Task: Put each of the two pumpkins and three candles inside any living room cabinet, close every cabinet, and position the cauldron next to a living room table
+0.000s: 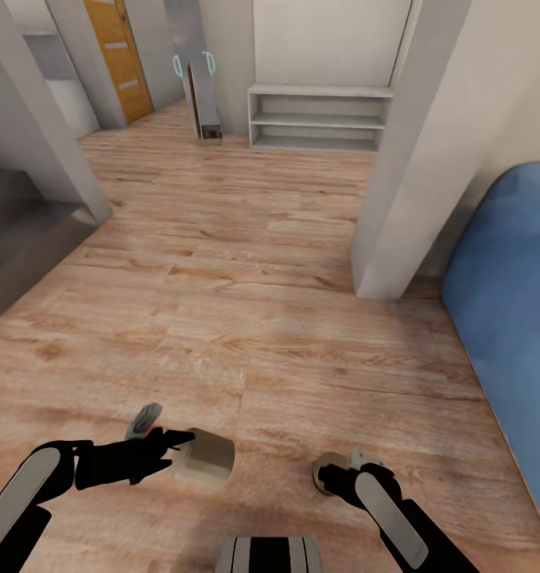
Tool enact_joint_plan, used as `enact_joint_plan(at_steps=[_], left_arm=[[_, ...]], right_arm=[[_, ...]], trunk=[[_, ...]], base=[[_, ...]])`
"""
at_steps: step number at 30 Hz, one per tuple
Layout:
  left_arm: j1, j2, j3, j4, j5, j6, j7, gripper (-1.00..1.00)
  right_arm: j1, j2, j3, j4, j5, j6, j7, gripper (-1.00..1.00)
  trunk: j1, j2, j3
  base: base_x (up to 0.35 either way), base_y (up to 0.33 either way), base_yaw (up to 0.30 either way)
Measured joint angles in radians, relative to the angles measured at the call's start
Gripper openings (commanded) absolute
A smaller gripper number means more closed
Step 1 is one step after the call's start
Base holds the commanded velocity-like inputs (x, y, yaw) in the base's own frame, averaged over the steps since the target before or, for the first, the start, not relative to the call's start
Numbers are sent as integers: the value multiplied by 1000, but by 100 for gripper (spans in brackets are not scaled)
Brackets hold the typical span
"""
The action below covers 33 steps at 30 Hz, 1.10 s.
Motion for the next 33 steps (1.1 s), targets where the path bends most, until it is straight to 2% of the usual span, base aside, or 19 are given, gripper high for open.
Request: enact_joint_plan(at_steps=[3,6,23,33], left_arm=[[0,14,-6,0,20,0,0,-100],[0,16,-7,0,24,0,0,-100],[1,17,-7,3,23,-1,1,-100],[0,17,-7,3,25,-2,0,-100]], right_arm=[[0,0,0,0,0,0,0,100],[0,0,0,0,0,0,0,100],[0,0,0,0,0,0,0,100],[0,-1,0,0,0,-1,1,100]], trunk=[[0,0,0],[0,0,0],[0,0,0],[0,0,0]], base=[[114,0,0],[62,0,0],[146,-36,0],[73,-26,0]])
